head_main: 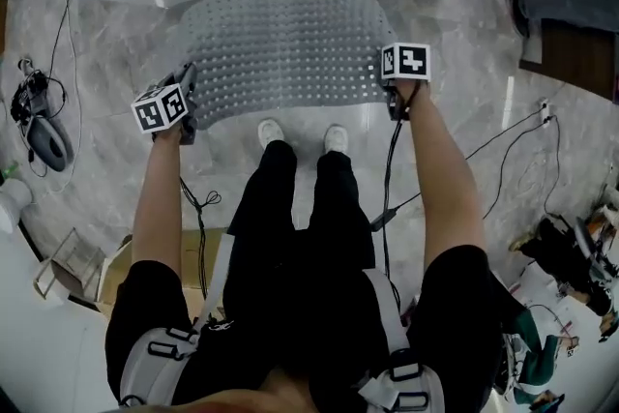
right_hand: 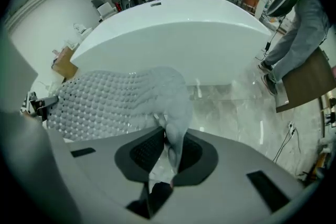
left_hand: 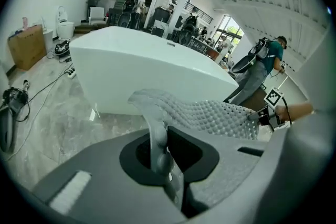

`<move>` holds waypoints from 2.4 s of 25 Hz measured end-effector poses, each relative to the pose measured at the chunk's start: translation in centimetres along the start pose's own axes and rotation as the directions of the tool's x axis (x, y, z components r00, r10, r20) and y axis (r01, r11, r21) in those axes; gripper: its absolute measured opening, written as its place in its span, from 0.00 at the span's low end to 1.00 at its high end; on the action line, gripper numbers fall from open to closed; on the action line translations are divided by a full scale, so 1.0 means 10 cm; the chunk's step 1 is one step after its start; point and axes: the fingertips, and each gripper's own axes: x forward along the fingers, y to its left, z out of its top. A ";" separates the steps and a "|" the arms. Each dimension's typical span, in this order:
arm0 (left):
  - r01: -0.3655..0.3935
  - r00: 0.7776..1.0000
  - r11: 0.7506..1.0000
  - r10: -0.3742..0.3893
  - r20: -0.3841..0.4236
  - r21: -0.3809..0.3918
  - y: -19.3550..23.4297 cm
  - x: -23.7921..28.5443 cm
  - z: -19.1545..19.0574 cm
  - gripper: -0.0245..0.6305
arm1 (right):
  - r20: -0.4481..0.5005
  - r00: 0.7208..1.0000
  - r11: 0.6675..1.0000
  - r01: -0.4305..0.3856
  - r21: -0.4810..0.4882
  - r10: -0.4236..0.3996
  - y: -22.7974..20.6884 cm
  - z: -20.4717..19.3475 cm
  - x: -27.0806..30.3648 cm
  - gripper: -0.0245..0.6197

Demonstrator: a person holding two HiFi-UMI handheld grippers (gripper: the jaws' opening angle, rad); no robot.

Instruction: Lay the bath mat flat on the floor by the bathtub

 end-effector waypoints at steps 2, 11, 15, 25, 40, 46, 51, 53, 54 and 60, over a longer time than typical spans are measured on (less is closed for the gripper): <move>-0.014 1.000 1.000 0.014 0.005 -0.001 0.17 0.38 -0.16 0.07 | 0.021 0.999 0.999 0.048 -0.019 -0.048 -0.09 0.07 0.44 0.10; -0.034 0.998 0.998 0.031 0.048 0.051 0.66 2.23 -0.68 0.07 | 0.120 0.985 0.991 0.130 -0.026 -0.126 -0.58 0.38 2.35 0.10; -0.050 0.998 0.994 0.046 0.047 0.099 0.94 2.93 -0.87 0.07 | 0.135 0.979 0.989 0.150 0.008 -0.150 -0.77 0.40 3.08 0.10; -0.085 0.996 0.993 0.085 0.002 0.076 1.51 4.16 -1.46 0.07 | 0.097 0.985 0.990 0.139 0.027 -0.141 -1.08 0.26 4.43 0.10; -0.292 0.929 0.951 0.307 -0.208 0.101 2.51 4.68 -2.09 0.14 | -0.007 0.996 0.983 0.087 0.159 -0.087 -1.49 -0.29 5.37 0.15; -0.350 0.906 0.924 0.376 -0.193 0.155 2.68 4.68 -2.18 0.30 | 0.046 0.979 0.969 0.192 0.156 -0.201 -1.60 -0.33 5.41 0.35; -0.387 0.888 0.893 0.428 -0.170 0.230 2.80 4.52 -2.21 0.47 | 0.238 0.941 0.969 0.222 0.105 -0.242 -1.64 -0.15 5.26 0.44; -0.378 0.901 0.898 0.413 -0.133 0.227 2.72 4.40 -2.13 0.47 | 0.356 0.909 0.976 0.210 0.062 -0.218 -1.54 0.01 5.04 0.43; -0.366 0.912 0.905 0.395 -0.110 0.215 2.64 4.33 -2.06 0.47 | 0.398 0.894 0.978 0.204 0.043 -0.204 -1.47 0.06 4.89 0.42; -0.258 0.958 0.950 0.228 0.172 0.174 1.58 3.28 -1.06 0.04 | 0.591 0.806 0.997 0.057 -0.054 -0.014 -0.70 0.33 3.29 0.05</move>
